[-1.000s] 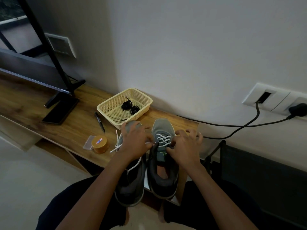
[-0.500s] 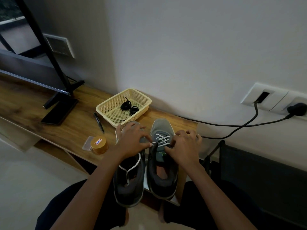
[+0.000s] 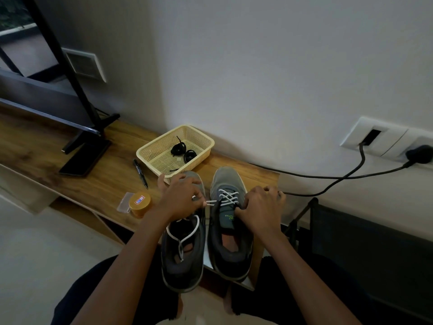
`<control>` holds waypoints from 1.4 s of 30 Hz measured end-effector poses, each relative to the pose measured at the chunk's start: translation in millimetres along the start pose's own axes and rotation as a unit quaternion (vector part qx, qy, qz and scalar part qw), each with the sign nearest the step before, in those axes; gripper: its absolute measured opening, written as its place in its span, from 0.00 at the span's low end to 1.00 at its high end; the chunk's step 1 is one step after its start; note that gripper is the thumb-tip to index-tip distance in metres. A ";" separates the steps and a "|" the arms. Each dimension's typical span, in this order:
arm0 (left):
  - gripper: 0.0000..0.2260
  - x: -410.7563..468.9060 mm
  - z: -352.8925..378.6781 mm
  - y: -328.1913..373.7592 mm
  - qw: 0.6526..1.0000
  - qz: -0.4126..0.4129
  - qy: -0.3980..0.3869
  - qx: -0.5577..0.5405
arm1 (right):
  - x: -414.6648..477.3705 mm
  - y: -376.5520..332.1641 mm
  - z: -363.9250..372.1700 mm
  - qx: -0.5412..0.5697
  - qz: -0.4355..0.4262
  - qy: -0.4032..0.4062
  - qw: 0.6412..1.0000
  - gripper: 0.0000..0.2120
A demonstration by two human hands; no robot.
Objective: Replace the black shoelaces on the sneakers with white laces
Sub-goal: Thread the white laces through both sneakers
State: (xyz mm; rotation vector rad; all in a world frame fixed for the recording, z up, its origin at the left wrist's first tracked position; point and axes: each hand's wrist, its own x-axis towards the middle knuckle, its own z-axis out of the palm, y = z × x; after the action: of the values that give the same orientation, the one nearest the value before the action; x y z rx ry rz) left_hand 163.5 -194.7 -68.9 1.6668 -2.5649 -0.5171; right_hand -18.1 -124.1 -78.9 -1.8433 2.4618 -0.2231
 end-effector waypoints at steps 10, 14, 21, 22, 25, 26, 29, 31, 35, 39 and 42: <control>0.15 3.0 10.2 17.3 1.000 -0.005 0.016 0.017 | 16.8 5.9 -9.9 0.213 0.013 -0.026 0.977 0.14; 0.15 6.5 10.3 21.2 0.999 -0.017 -0.028 -0.007 | 25.7 1.4 -5.8 0.274 -0.003 -0.035 0.961 0.13; 0.15 4.7 -16.7 24.0 0.909 0.021 0.093 -0.405 | 33.5 -21.1 -13.2 0.384 -0.052 -0.042 0.921 0.14; 0.14 3.3 -21.8 26.9 0.891 0.031 0.112 -0.439 | 33.0 -24.6 -14.6 0.407 -0.061 -0.050 0.910 0.13; 0.12 -1.5 -30.7 34.3 0.834 0.041 0.139 -0.532 | 32.1 -35.1 -22.0 0.489 -0.076 -0.065 0.866 0.08; 0.12 -1.7 -32.7 35.9 0.815 0.038 0.141 -0.561 | 32.1 -38.7 -25.5 0.519 -0.067 -0.066 0.849 0.06; 0.13 0.5 -37.8 35.8 0.739 0.042 0.143 -0.657 | 32.1 -45.3 -31.7 0.601 -0.025 -0.050 0.797 0.04; 0.15 1.2 -43.6 34.7 0.661 0.043 0.141 -0.735 | 33.7 -46.1 -32.4 0.617 -0.017 -0.039 0.786 0.04; 0.13 0.2 -51.1 23.8 0.587 0.057 0.143 -0.795 | 34.8 -43.5 -31.4 0.608 -0.017 -0.025 0.793 0.03; 0.08 0.0 -58.8 6.9 0.526 0.002 0.202 -0.826 | 36.2 -39.5 -29.9 0.586 -0.028 -0.011 0.810 0.05; 0.08 -0.5 -60.4 1.6 0.498 -0.032 0.258 -0.827 | 36.9 -39.6 -28.8 0.559 -0.033 -0.011 0.828 0.06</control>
State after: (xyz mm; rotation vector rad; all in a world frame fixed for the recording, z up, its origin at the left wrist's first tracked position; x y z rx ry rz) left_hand 175.1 -209.0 -11.4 0.7254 -0.5695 -1.4218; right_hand 5.1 -168.0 -43.0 -1.3021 1.5440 -1.2871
